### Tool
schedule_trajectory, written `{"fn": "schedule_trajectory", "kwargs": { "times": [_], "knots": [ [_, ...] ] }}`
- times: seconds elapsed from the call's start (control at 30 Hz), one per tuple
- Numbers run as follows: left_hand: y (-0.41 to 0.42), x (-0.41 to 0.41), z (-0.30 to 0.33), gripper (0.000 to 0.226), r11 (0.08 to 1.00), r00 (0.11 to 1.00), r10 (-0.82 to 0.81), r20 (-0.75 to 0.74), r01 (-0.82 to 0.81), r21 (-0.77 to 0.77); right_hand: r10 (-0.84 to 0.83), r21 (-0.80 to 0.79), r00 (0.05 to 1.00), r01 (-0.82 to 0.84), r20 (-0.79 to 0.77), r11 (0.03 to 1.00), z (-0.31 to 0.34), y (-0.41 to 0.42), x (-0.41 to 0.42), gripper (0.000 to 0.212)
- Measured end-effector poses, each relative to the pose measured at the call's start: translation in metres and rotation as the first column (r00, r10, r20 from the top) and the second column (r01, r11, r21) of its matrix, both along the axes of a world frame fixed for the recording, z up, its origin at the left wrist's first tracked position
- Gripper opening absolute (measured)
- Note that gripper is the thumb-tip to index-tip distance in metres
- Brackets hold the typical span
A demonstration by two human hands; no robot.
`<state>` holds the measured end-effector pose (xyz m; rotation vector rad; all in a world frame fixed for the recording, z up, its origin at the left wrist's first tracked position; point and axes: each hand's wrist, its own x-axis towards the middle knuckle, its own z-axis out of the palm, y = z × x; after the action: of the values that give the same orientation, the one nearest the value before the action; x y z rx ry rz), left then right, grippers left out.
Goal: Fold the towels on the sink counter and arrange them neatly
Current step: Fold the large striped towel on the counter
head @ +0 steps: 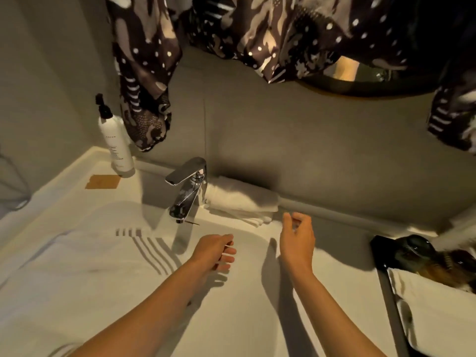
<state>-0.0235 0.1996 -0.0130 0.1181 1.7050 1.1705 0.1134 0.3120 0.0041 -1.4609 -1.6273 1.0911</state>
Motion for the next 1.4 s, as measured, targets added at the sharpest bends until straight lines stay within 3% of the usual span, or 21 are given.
{"fn": "schedule_trajectory", "kwargs": {
  "times": [0.1,0.2,0.3,0.47,0.53,0.6,0.7,0.77,0.83,0.87,0.9,0.97,1.03,1.1,1.17,1.23,1.33,1.4],
  "knots": [
    [-0.044,0.015,0.019,0.014,0.998,0.994,-0.048,-0.095,0.043,-0.049,0.145,-0.028,0.988,-0.144,0.052,0.989,0.007,-0.05,0.011,0.015],
    [-0.105,0.02,0.037,0.013,0.998,0.981,-0.038,-0.192,0.029,-0.053,0.353,-0.08,0.93,-0.346,0.104,0.935,0.018,-0.101,0.0,0.017],
    [-0.17,0.009,0.051,0.013,0.997,0.959,0.025,-0.282,-0.044,-0.061,0.486,-0.139,0.872,-0.474,0.062,0.869,0.025,-0.151,-0.02,0.017],
    [-0.256,-0.035,0.067,0.021,0.982,0.851,-0.048,-0.523,-0.056,-0.182,0.635,-0.161,0.77,-0.62,0.065,0.768,0.041,-0.206,-0.056,0.019],
    [-0.284,-0.053,0.058,0.028,0.962,0.749,-0.178,-0.638,-0.002,-0.272,0.678,-0.16,0.723,-0.66,0.131,0.734,0.032,-0.216,-0.075,0.021],
    [-0.303,-0.056,0.04,0.043,0.878,0.596,-0.443,-0.67,0.137,-0.458,0.703,-0.184,0.672,-0.679,0.234,0.71,0.011,-0.222,-0.088,0.022],
    [-0.313,-0.046,-0.006,0.067,0.579,0.199,-0.815,-0.545,0.339,-0.742,0.76,-0.353,0.567,-0.673,0.318,0.65,-0.042,-0.24,-0.099,0.016],
    [-0.31,-0.039,-0.025,0.066,0.471,0.001,-0.865,-0.502,0.345,-0.812,0.81,-0.483,0.482,-0.65,0.335,0.587,-0.079,-0.256,-0.099,0.021],
    [-0.303,-0.039,-0.028,0.047,0.498,-0.07,-0.832,-0.55,0.341,-0.797,0.753,-0.579,0.561,-0.504,0.345,0.641,-0.099,-0.267,-0.1,0.032],
    [-0.298,-0.042,-0.026,0.037,0.52,-0.088,-0.809,-0.581,0.351,-0.779,0.671,-0.631,0.67,-0.378,0.318,0.677,-0.107,-0.269,-0.102,0.04],
    [-0.294,-0.039,-0.021,0.03,0.547,-0.085,-0.788,-0.61,0.356,-0.757,0.574,-0.695,0.779,-0.268,0.252,0.668,-0.111,-0.271,-0.102,0.05],
    [-0.285,-0.031,-0.008,0.028,0.63,-0.006,-0.728,-0.685,0.388,-0.673,0.43,-0.857,0.901,-0.176,0.058,0.484,-0.11,-0.271,-0.112,0.058],
    [-0.279,-0.017,0.005,0.032,0.704,0.091,-0.648,-0.756,0.449,-0.55,0.396,-0.893,0.915,-0.239,-0.076,0.381,-0.086,-0.27,-0.117,0.038],
    [-0.271,-0.002,0.021,0.027,0.733,0.199,-0.607,-0.769,0.515,-0.445,0.42,-0.847,0.906,-0.265,-0.056,0.46,-0.061,-0.259,-0.105,0.024],
    [-0.261,0.018,0.036,0.029,0.735,0.298,-0.599,-0.744,0.573,-0.363,0.354,-0.729,0.934,-0.267,-0.036,0.63,-0.035,-0.241,-0.077,0.016],
    [-0.245,0.051,0.051,0.04,0.7,0.329,-0.605,-0.725,0.653,-0.288,0.319,-0.594,0.944,-0.306,-0.086,0.744,0.0,-0.225,-0.027,0.015],
    [-0.212,0.12,0.069,0.048,0.657,0.403,-0.57,-0.716,0.747,-0.103,0.265,-0.549,0.95,-0.311,-0.164,0.776,0.046,-0.204,0.06,0.014],
    [-0.189,0.182,0.082,0.045,0.611,0.444,-0.557,-0.701,0.792,0.016,0.241,-0.49,0.961,-0.275,-0.132,0.827,0.076,-0.188,0.13,0.013]
  ]
}}
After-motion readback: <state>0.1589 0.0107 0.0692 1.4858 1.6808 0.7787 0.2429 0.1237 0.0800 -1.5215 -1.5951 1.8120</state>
